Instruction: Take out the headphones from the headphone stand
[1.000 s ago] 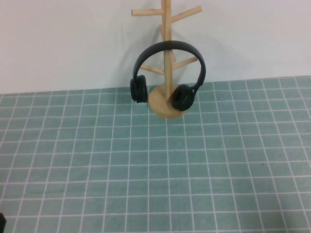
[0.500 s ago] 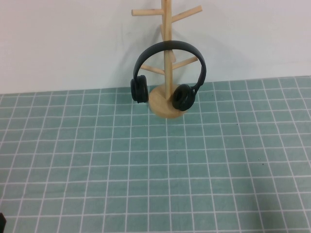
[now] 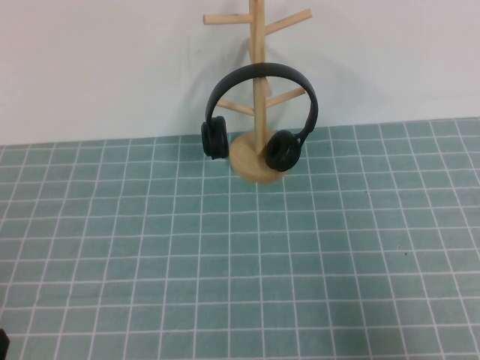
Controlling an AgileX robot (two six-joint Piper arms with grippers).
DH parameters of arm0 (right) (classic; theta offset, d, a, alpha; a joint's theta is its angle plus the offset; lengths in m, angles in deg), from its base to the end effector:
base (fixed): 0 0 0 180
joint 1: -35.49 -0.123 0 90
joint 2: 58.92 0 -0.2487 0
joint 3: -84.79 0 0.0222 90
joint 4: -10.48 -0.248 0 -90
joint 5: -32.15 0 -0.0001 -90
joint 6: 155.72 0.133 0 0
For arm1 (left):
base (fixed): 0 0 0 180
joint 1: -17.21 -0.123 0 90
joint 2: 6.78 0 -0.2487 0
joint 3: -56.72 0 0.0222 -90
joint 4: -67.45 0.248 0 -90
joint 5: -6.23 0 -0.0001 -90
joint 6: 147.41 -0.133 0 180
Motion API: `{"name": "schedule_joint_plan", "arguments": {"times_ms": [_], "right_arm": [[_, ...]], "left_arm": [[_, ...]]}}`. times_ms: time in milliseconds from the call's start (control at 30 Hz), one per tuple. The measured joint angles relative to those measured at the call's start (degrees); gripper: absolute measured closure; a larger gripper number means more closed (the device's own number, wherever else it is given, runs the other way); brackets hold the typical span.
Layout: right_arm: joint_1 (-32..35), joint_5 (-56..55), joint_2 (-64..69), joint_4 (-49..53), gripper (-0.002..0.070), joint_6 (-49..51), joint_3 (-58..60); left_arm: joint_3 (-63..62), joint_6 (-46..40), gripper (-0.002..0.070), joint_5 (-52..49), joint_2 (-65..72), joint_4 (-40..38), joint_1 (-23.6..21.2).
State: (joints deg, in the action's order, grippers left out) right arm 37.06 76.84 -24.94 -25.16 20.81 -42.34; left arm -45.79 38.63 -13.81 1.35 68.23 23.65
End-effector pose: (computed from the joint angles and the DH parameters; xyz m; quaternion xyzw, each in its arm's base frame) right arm 0.1401 0.0507 0.2270 0.0957 0.8699 0.2681 0.4029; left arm 0.1267 -0.0137 0.1633 0.0065 0.7968 -0.0600 0.6012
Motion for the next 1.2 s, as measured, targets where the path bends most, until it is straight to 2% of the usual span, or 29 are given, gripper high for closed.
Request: {"name": "schedule_joint_plan", "arguments": {"times_ms": [133,233,333,467,633,733,833,900,933,967,1100,1200], "right_arm": [[0.0,9.1,13.2,11.0,0.0677,-4.7,-10.6],[-0.1,9.9,22.4,17.7,0.0676,-6.3,-16.9],[-3.6,8.2,29.4,18.6,0.0676,-6.2,-22.1],[-15.6,1.4,37.3,22.9,0.0676,-4.0,-28.6],[-30.1,-10.8,45.5,39.4,0.0666,-2.9,-34.4],[-34.9,-16.5,50.2,50.6,0.0573,-2.1,-37.3],[-35.0,-25.5,54.5,55.0,0.0381,-2.6,-38.7],[-35.0,-32.7,57.2,60.6,0.0218,-3.9,-38.7],[-34.9,-36.0,58.4,63.2,0.0159,-4.7,-38.7],[-34.6,-39.2,59.8,65.5,0.0132,-5.2,-38.7],[-33.0,-49.8,64.9,67.9,0.0148,-8.1,-38.9],[-31.3,-51.4,68.6,66.5,0.0148,-10.5,-42.2]], "left_arm": [[0.0,0.0,0.0678,0.0,0.0,0.0,0.0],[0.0,0.0,0.0678,0.0,0.0,0.0,0.0],[0.0,0.0,0.0678,0.0,0.0,0.0,0.0],[0.0,0.0,0.0678,0.0,0.0,0.0,0.0],[0.0,0.0,0.0678,0.0,0.0,0.0,0.0],[0.0,0.0,0.0678,0.0,0.0,0.0,0.0],[0.0,0.0,0.0678,0.0,0.0,0.0,0.0],[0.0,0.0,0.0678,0.0,0.0,0.0,0.0],[0.0,0.0,0.0678,0.0,0.0,0.0,0.0],[0.0,0.0,0.0678,0.0,0.0,0.0,0.0],[0.0,0.0,0.0678,0.0,0.0,0.0,0.0],[0.0,0.0,0.0678,0.0,0.0,0.0,0.0]]}}
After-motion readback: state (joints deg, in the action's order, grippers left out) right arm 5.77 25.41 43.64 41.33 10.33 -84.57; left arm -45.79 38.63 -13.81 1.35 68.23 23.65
